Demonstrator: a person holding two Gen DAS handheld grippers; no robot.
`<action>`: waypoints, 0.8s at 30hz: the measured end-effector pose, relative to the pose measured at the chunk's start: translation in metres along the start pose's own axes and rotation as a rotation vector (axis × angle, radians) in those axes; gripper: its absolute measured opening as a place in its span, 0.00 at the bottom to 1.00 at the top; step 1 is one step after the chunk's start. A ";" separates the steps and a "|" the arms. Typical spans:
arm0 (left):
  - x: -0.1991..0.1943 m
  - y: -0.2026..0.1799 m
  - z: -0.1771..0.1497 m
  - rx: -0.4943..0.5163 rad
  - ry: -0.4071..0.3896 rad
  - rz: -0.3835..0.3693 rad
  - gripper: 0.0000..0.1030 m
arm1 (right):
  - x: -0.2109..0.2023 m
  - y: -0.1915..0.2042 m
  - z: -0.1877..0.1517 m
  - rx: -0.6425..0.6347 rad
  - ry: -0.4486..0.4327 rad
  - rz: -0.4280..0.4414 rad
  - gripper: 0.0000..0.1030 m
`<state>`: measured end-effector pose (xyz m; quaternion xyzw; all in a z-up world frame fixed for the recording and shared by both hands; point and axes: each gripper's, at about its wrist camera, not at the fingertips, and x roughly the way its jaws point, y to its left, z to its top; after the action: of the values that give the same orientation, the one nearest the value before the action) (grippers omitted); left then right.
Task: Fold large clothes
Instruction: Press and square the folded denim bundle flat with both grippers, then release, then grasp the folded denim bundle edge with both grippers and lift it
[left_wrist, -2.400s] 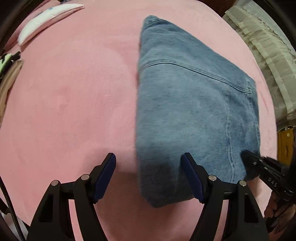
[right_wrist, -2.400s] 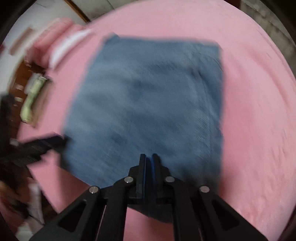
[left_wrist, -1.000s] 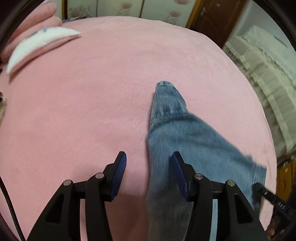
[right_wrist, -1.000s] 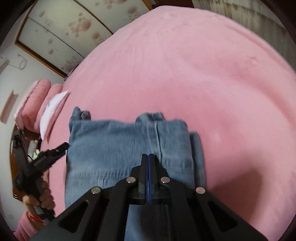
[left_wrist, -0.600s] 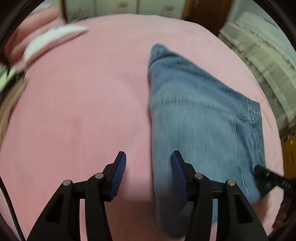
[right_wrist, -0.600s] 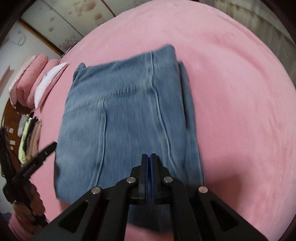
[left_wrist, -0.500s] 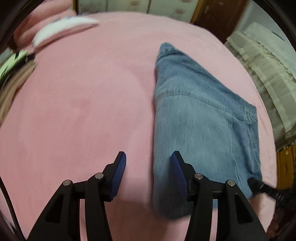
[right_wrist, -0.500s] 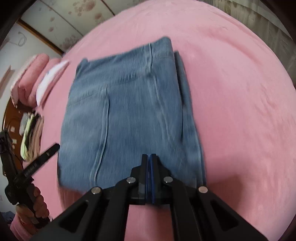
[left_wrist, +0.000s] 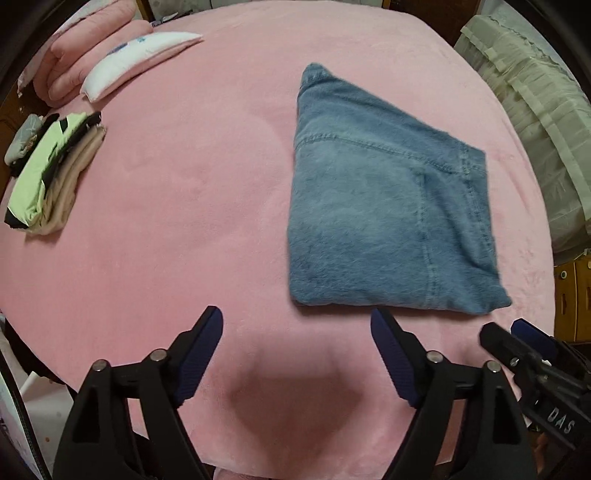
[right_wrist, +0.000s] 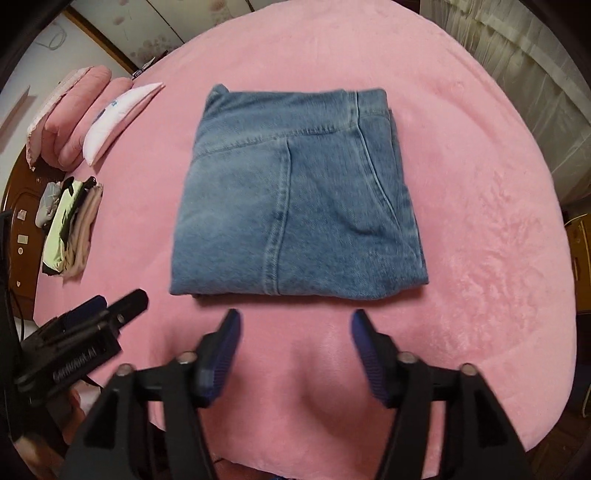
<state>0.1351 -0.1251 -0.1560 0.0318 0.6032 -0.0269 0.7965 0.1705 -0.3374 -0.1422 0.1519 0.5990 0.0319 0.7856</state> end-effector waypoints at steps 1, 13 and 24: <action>-0.006 0.000 0.002 -0.002 -0.006 0.000 0.83 | -0.002 0.005 0.004 -0.002 -0.002 0.002 0.73; -0.016 -0.002 0.012 -0.012 0.018 -0.024 0.87 | -0.012 0.012 0.018 0.013 0.013 0.006 0.74; 0.032 -0.005 0.024 0.020 0.045 -0.024 0.89 | 0.023 -0.022 0.026 0.091 0.059 0.022 0.74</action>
<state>0.1665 -0.1323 -0.1800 0.0332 0.6209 -0.0418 0.7821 0.1983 -0.3585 -0.1639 0.1931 0.6210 0.0177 0.7594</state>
